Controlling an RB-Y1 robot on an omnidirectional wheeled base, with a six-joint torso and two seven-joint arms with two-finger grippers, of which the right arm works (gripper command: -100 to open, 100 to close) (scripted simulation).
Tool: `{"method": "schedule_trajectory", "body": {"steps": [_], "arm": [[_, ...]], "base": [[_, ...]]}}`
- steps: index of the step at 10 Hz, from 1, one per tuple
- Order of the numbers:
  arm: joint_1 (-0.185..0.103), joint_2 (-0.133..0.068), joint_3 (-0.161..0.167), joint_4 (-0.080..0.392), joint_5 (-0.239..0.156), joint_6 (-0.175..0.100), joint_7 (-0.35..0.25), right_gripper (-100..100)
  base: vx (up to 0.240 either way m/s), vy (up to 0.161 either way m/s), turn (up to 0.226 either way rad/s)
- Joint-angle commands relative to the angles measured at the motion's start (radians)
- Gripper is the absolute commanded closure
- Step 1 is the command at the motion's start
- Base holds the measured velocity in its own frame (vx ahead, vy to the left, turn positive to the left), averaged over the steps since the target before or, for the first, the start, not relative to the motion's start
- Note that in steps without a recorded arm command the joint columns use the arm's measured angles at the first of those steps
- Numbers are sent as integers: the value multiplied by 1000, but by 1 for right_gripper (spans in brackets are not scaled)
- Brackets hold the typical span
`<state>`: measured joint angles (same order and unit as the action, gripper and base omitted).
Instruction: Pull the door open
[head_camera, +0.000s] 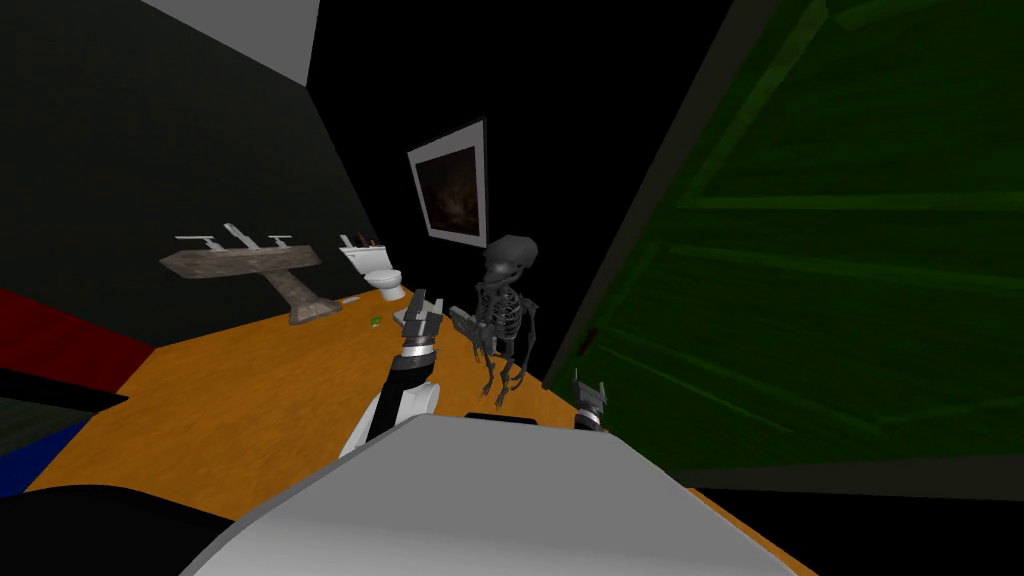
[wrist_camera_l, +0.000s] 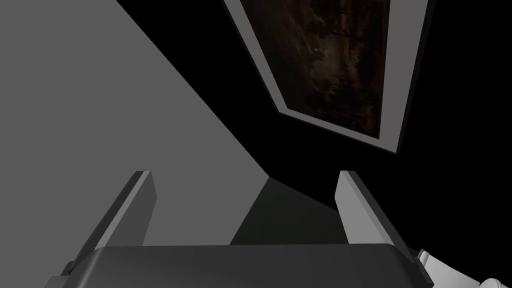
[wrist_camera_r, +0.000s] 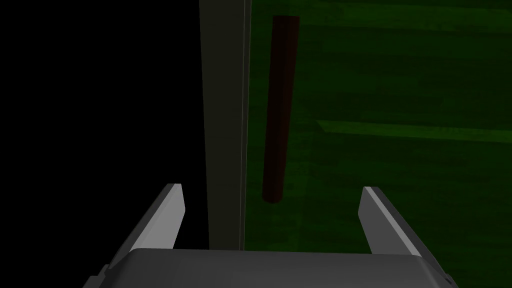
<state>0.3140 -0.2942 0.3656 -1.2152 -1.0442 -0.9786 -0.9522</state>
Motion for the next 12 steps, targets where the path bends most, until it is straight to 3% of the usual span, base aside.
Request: {"method": "schedule_trajectory", "body": {"steps": [1,4,5,7,8,9,11,12], "arm": [[-8,-5,8,32,-25,-15,-25,-100],[-19,-18,27,96,-77,-46,-75,-100],[-20,-15,23,88,-66,-39,-65,-100],[-55,-32,-2,142,-83,-37,-102,-100],[-87,-47,-27,192,-97,-32,-134,-100],[-87,-47,-27,200,-97,-32,-134,-100],[-126,-65,-55,260,-115,-27,-170,-100],[-126,-65,-55,279,-115,-27,-170,-100]], "base": [[116,-57,83],[136,-81,92],[59,-50,29],[30,-4,194],[33,9,292],[25,3,145],[19,-1,155],[15,-10,73]]}}
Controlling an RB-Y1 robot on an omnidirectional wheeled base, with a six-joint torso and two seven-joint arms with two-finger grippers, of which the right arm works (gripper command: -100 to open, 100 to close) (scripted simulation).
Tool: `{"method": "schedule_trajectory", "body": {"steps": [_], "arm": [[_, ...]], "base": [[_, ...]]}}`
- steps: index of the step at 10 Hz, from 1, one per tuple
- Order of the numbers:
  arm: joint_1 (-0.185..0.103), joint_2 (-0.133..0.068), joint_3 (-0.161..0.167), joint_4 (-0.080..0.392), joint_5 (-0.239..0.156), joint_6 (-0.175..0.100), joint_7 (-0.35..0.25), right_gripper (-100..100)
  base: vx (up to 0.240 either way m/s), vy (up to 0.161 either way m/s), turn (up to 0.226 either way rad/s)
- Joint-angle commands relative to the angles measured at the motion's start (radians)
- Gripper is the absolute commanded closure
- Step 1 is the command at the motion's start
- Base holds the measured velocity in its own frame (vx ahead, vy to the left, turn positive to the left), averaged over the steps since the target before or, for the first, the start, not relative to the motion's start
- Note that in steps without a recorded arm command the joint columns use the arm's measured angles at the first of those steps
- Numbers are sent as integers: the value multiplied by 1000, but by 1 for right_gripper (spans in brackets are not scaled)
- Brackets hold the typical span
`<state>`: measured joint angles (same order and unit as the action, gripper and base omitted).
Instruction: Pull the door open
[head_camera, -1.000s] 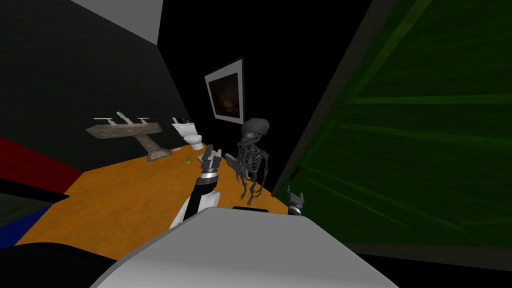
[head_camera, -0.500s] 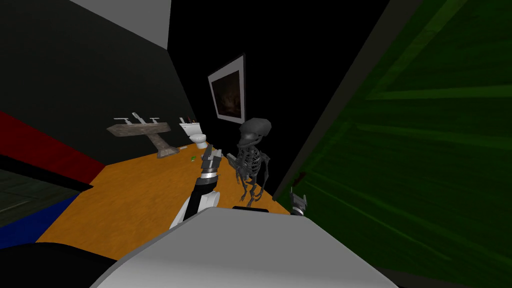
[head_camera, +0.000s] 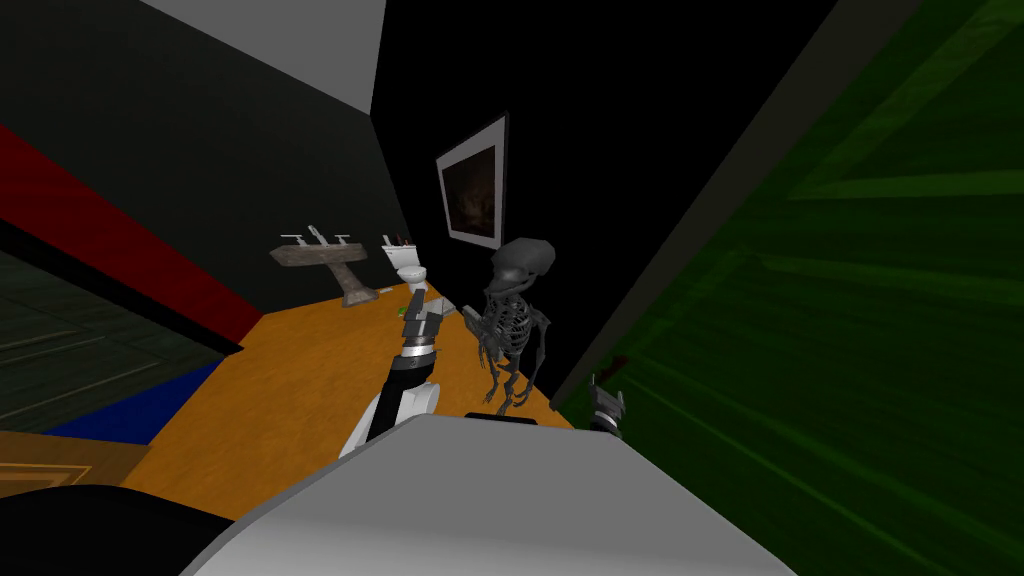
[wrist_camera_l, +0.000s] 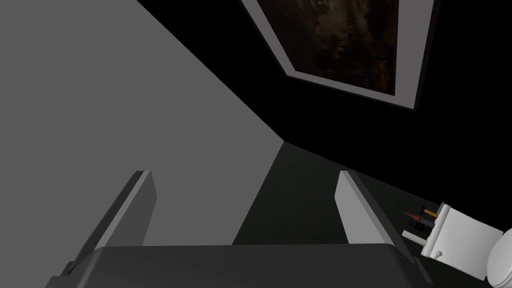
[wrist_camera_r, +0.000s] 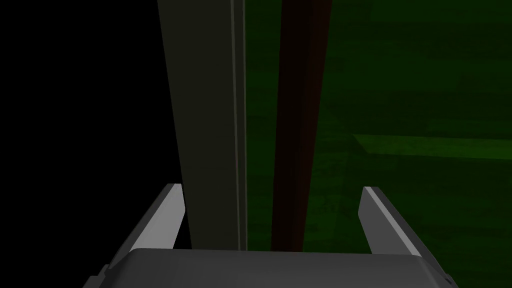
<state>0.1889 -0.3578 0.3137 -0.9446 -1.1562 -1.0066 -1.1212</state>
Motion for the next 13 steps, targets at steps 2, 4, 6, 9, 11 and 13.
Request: {"method": "schedule_trajectory", "body": {"steps": [2,4,6,9,11,13], "arm": [[-41,-21,-33,81,-21,7,-40,-100],[-41,-21,-33,98,-21,7,-40,-100],[-79,-39,-62,174,-38,13,-77,-100],[-97,-47,-75,207,-46,15,-93,-100],[-125,-60,-95,253,-59,19,-119,-100],[-141,-68,-108,278,-66,22,-135,-100]], "base": [[11,-20,154],[0,-13,40],[1,-40,118],[1,-29,86],[1,-36,106],[1,-33,97]]}}
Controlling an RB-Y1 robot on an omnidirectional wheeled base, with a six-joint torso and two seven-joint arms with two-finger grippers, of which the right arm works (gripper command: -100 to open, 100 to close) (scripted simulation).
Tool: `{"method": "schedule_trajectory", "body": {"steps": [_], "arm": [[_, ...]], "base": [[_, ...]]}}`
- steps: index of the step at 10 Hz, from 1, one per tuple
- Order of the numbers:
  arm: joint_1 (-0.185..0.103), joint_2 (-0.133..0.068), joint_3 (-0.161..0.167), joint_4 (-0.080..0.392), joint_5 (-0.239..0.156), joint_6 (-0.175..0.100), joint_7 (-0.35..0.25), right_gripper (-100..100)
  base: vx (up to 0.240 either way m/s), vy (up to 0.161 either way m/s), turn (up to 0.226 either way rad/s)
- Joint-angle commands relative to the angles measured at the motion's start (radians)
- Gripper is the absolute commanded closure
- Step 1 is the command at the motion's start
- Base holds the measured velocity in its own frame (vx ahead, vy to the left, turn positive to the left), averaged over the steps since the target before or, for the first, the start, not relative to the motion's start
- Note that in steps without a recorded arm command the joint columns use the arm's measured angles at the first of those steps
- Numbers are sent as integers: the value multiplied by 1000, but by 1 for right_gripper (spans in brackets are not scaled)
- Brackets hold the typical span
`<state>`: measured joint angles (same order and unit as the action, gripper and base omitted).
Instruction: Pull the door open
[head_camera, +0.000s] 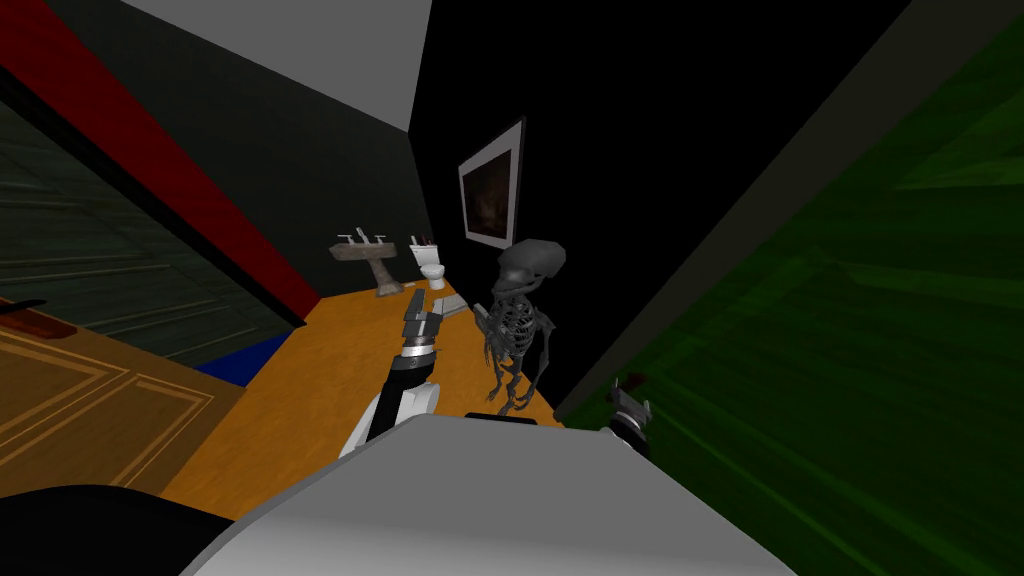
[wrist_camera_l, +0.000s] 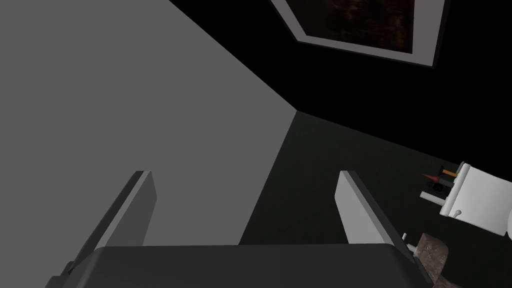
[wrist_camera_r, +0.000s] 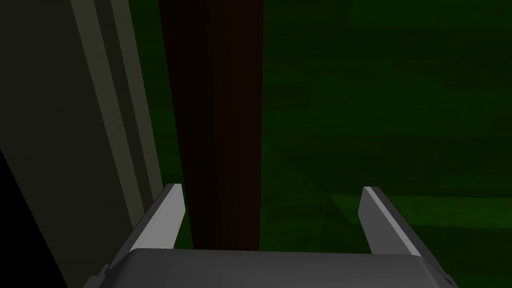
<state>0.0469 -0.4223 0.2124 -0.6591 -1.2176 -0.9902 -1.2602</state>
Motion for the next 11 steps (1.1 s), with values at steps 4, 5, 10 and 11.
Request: {"method": "schedule_trajectory", "body": {"steps": [4,5,10,11], "arm": [[0,0,0,0,0,0,0,100],[0,0,0,0,0,0,0,100],[-7,3,24,-17,19,9,-7,100],[-7,2,31,-22,25,12,-9,100]], "base": [[0,-2,7],[0,0,0],[-39,59,8],[-148,127,-8]]}}
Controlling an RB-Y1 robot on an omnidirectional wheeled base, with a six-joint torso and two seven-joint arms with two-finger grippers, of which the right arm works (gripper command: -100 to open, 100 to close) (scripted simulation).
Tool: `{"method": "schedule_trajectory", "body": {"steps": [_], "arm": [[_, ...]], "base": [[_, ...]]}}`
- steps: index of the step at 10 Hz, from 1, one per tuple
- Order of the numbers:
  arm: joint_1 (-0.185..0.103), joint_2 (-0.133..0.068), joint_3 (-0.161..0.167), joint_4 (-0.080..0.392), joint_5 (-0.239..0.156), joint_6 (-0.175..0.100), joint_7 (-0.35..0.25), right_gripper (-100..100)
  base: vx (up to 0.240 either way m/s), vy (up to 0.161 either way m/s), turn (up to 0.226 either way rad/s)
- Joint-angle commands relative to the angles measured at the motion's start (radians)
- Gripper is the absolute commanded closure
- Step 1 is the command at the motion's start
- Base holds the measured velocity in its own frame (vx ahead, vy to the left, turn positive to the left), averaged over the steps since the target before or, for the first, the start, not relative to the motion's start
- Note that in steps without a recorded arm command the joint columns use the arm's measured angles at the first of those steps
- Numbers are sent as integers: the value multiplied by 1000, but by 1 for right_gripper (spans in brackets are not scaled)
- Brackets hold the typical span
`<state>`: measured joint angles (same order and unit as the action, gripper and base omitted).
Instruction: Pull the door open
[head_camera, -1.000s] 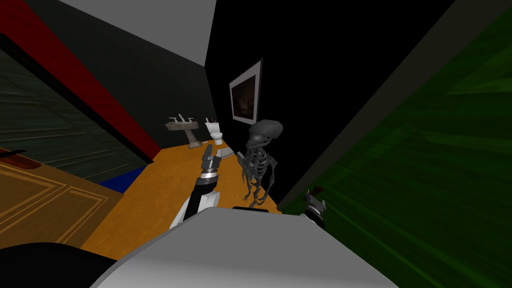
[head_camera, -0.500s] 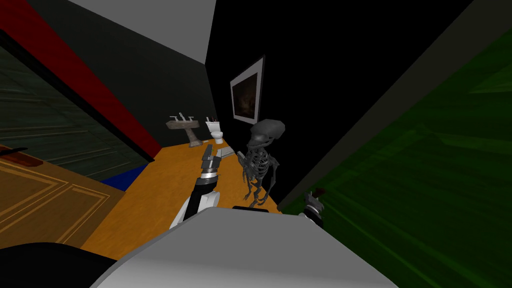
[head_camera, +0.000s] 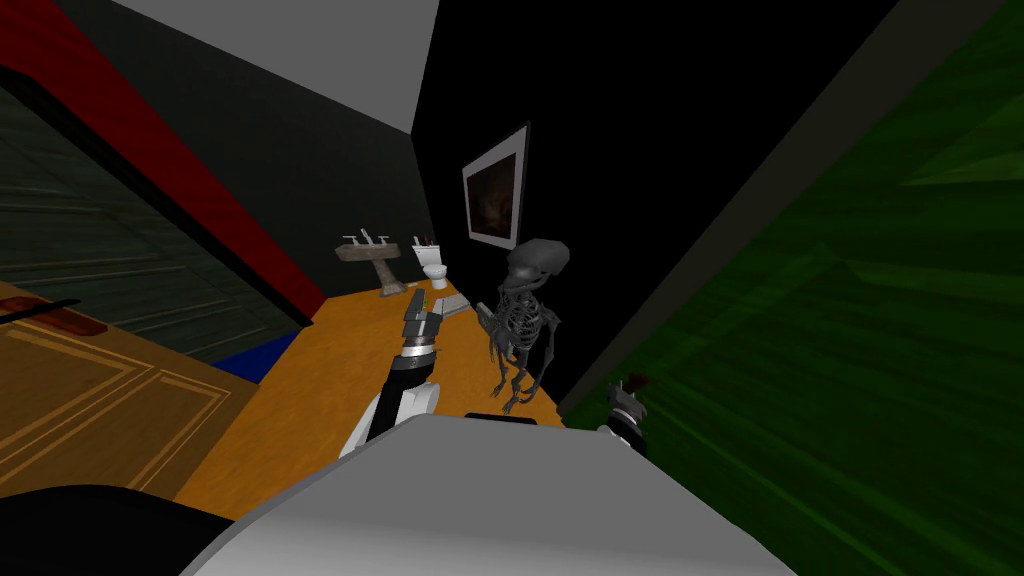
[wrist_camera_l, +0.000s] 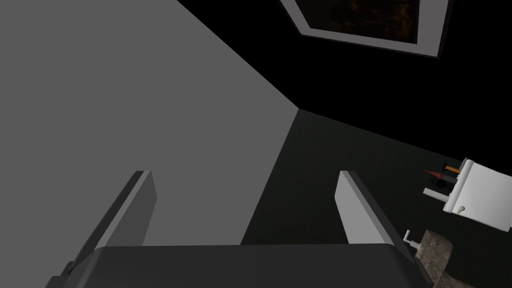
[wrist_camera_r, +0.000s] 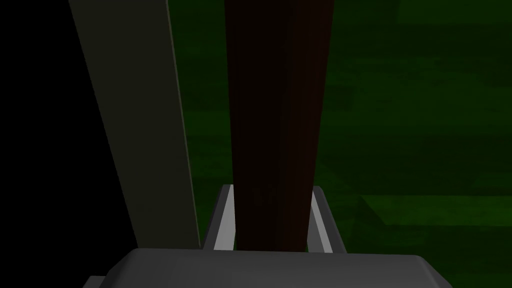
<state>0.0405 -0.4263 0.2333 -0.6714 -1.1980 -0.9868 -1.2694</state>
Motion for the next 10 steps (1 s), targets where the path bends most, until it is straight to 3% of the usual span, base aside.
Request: {"method": "schedule_trajectory", "body": {"steps": [1,6,9,10], "arm": [[-1,5,18,-15,12,11,-3,100],[-4,0,53,-39,44,24,-15,100],[-5,-3,74,-54,63,32,-22,100],[2,-7,62,-70,53,36,-5,100]], "base": [[-177,71,0],[-155,28,36],[-234,-15,61],[-114,9,24]]}}
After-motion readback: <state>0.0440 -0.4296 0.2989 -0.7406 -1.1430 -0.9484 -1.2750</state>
